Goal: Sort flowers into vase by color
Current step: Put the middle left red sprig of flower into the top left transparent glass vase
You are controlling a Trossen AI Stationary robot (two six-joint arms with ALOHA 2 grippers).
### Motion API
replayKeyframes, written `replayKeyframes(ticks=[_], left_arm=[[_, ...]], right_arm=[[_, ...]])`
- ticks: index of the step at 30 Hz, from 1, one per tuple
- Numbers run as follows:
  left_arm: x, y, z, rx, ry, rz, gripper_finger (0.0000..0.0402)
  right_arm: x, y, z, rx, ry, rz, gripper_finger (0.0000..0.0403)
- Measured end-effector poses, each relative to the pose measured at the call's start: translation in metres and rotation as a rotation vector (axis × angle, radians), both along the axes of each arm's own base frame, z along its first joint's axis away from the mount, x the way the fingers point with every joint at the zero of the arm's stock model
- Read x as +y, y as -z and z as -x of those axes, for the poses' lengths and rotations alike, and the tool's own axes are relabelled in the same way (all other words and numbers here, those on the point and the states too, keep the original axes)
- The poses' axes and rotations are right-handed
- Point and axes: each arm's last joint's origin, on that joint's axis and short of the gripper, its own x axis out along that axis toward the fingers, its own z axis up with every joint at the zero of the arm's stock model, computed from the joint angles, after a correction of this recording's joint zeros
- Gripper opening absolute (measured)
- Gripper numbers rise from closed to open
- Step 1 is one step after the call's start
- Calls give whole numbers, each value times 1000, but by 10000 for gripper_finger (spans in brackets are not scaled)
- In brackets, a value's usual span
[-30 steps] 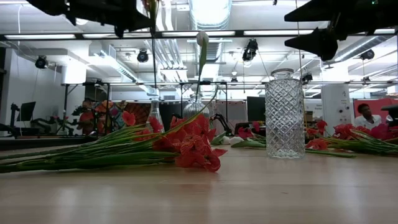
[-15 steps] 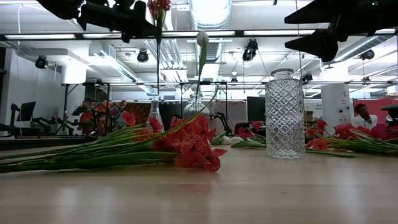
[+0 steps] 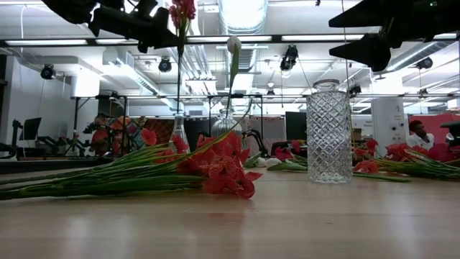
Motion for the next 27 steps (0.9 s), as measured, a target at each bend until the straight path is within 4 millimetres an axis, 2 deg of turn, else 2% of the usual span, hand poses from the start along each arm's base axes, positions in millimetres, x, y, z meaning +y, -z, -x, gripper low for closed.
replayKeyframes(ticks=[18, 27], left_arm=[[7, 11, -8, 13, -1, 68, 1], [8, 14, -9, 27, -2, 82, 25]], right_arm=[[0, 0, 0, -2, 0, -5, 366], [0, 0, 0, -3, 0, -10, 366]])
